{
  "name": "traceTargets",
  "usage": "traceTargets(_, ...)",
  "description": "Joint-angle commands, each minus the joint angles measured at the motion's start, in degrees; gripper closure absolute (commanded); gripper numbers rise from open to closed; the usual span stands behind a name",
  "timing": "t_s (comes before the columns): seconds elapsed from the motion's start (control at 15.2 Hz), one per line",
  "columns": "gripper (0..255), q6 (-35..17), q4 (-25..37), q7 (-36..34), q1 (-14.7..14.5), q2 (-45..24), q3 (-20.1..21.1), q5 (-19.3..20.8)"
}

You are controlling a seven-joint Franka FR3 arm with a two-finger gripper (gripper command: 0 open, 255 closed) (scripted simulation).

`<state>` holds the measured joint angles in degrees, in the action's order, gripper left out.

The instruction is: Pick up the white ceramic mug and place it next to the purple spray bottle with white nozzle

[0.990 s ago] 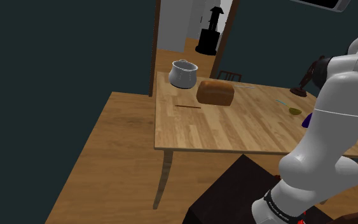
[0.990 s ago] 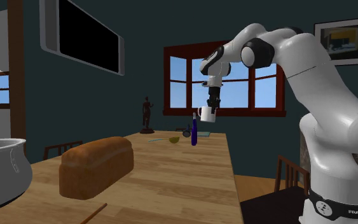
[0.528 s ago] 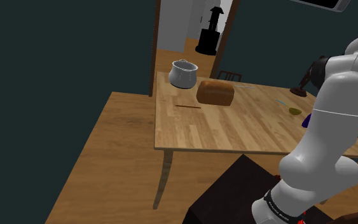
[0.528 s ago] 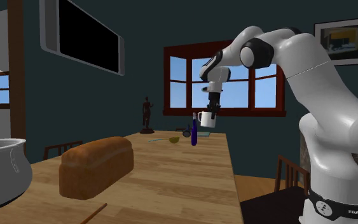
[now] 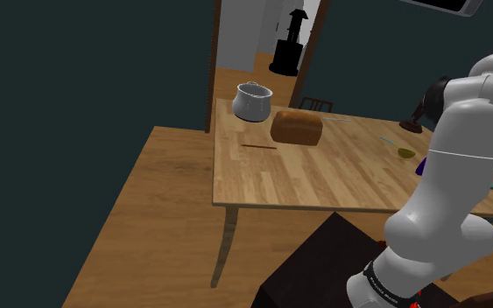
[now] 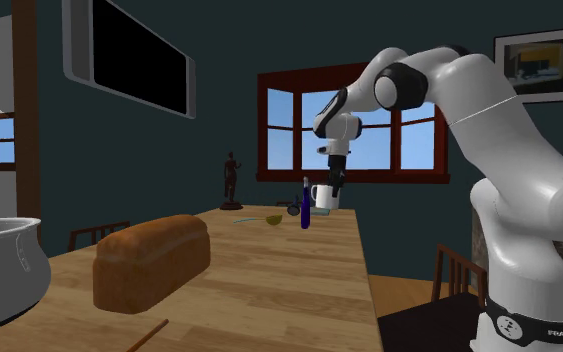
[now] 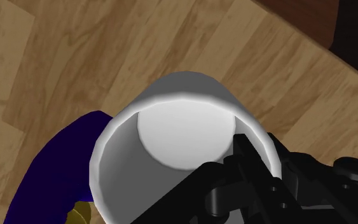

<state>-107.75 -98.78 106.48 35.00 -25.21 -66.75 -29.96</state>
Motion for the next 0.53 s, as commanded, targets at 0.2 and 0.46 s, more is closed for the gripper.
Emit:
traceTargets(0.2, 255, -3.13, -2.56, 1.27, 0.49, -1.25, 1.19, -1.61)
traceTargets(0.46, 255, -5.40, -4.24, 2.35, 1.14, -2.45, 2.35, -3.07)
